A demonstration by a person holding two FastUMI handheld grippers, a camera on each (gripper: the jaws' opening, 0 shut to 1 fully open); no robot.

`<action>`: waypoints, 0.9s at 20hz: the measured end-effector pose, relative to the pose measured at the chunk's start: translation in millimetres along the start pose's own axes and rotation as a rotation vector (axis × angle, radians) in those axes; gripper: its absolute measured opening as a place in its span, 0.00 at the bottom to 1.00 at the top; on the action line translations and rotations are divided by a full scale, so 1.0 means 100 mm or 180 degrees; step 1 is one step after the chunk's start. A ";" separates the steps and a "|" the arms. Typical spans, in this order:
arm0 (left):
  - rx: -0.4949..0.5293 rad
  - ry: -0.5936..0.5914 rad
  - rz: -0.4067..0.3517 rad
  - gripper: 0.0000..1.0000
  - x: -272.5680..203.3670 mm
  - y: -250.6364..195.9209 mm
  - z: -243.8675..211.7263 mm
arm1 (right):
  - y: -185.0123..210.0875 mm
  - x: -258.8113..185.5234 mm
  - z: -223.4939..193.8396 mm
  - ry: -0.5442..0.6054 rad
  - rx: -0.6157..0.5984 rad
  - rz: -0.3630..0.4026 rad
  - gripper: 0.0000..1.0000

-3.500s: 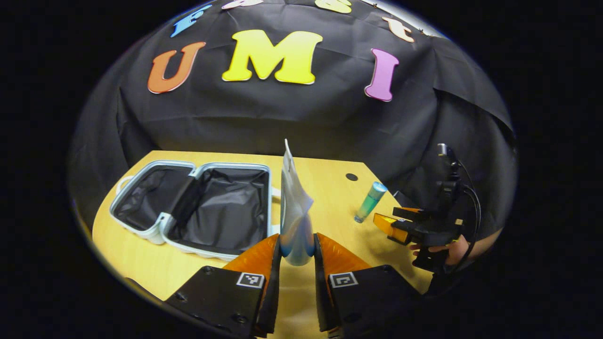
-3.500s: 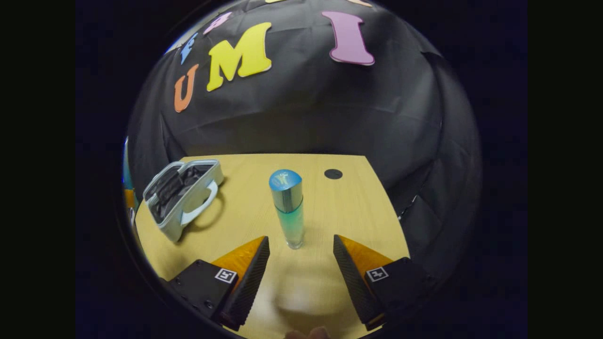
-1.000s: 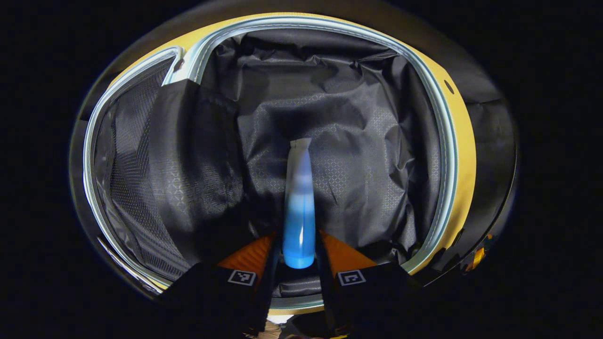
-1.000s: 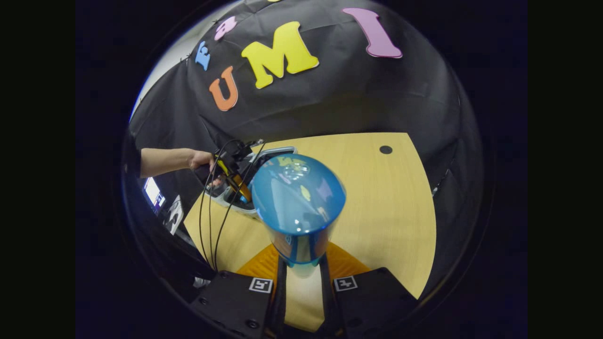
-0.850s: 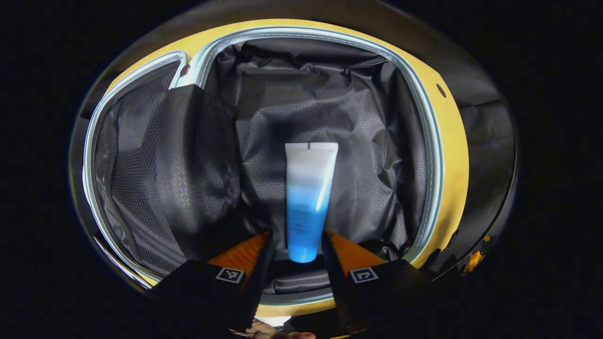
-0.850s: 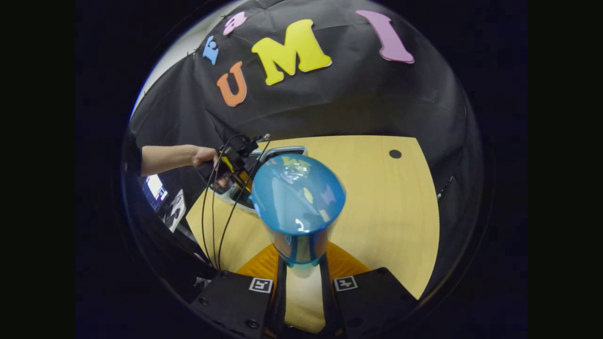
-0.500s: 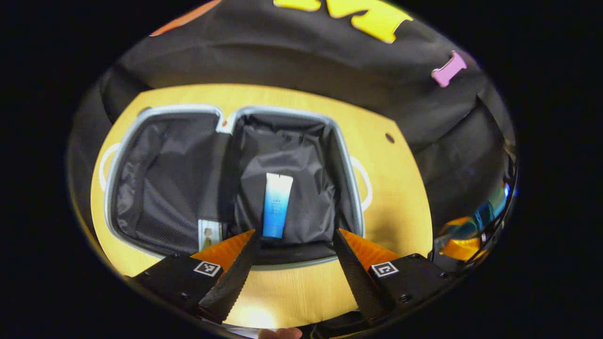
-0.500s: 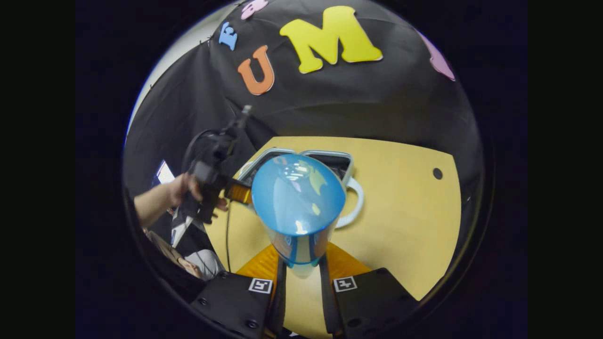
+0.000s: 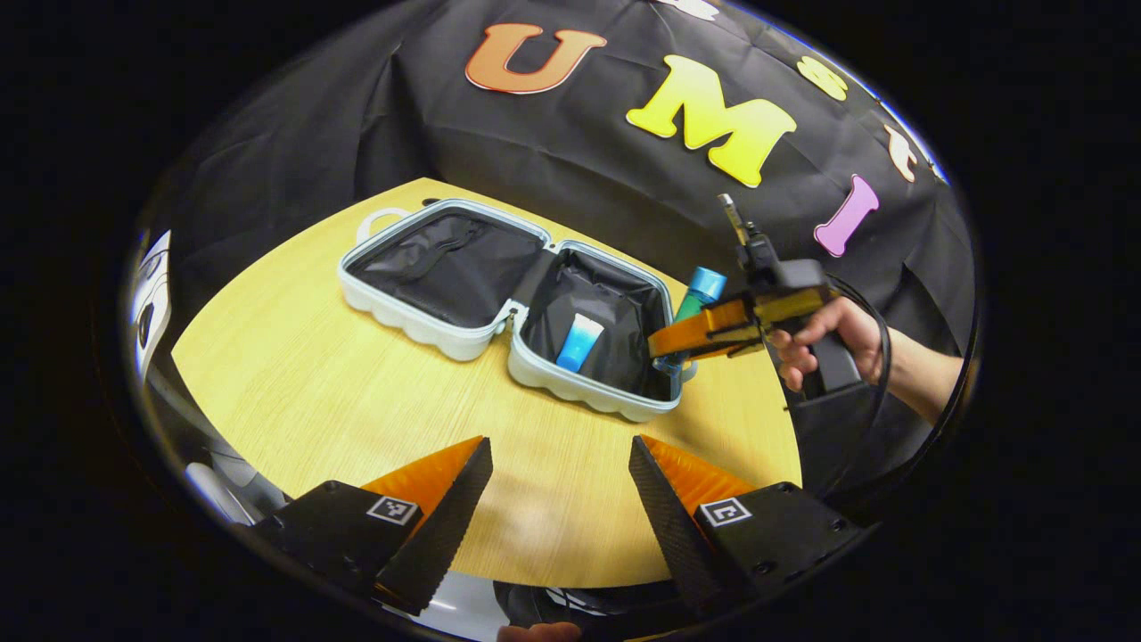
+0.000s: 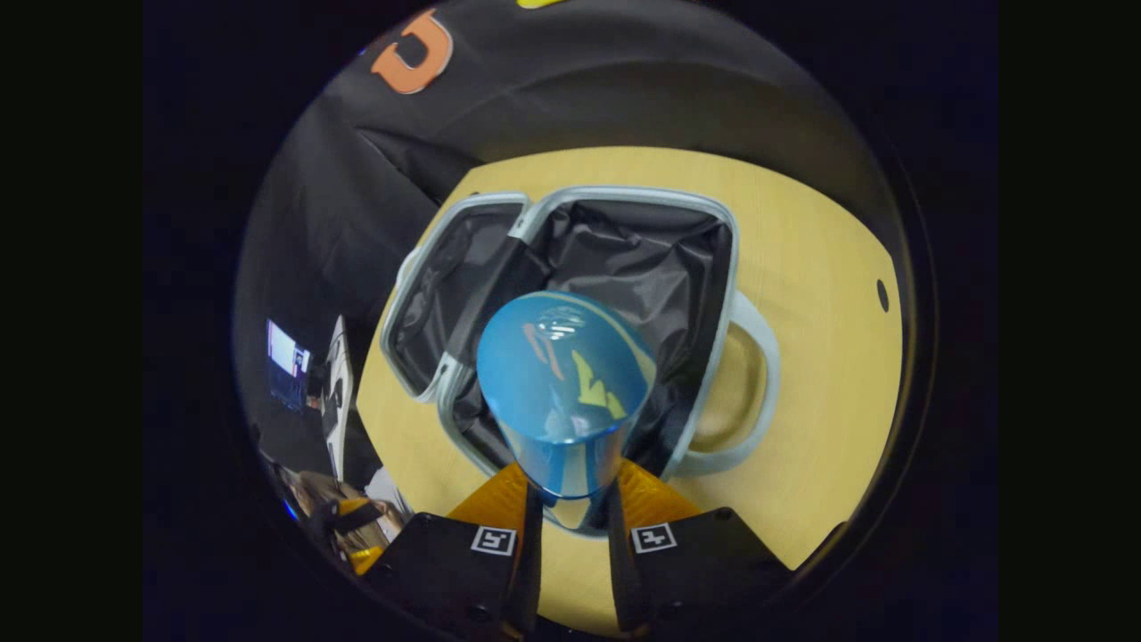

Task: First open the suitcase, pack the skin care products into it, and then close the suitcase.

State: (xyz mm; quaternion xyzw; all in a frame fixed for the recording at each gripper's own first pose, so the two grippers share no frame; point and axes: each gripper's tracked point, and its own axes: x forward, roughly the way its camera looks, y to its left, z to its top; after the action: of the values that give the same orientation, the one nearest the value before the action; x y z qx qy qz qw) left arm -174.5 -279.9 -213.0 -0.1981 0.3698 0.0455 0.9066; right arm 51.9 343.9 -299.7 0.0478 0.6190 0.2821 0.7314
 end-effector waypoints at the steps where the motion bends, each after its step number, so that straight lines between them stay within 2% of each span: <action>1: 0.0004 0.0007 0.0055 0.99 -0.03 0.07 -0.02 | -0.02 0.10 0.06 0.0074 0.0114 -0.0050 0.30; 3: -0.0089 0.0010 0.0155 0.99 -0.11 0.26 -0.05 | -0.17 0.41 0.08 0.0477 0.0595 -0.0311 0.30; 7: -0.0332 -0.0099 0.0250 0.99 -0.20 0.42 0.00 | -0.27 0.65 -0.07 0.0820 0.1174 -0.0586 0.30; 10: -0.0343 -0.0127 0.0362 0.99 -0.25 0.57 0.01 | -0.31 0.74 -0.05 0.0747 0.1303 -0.0807 0.30; 13: -0.0295 -0.0199 0.0378 0.99 -0.29 0.58 0.07 | -0.31 0.76 -0.06 0.0722 0.1250 -0.0959 0.33; 18: -0.0222 -0.0321 0.0384 0.99 -0.33 0.60 0.17 | -0.26 0.58 -0.12 0.0581 0.1181 -0.0961 0.41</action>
State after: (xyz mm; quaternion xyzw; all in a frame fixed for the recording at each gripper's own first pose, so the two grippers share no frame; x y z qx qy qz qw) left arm -201.6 -215.9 -199.0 -0.2044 0.3332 0.1229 0.9122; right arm 54.4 346.5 -363.7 0.0626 0.7238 0.0545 0.6850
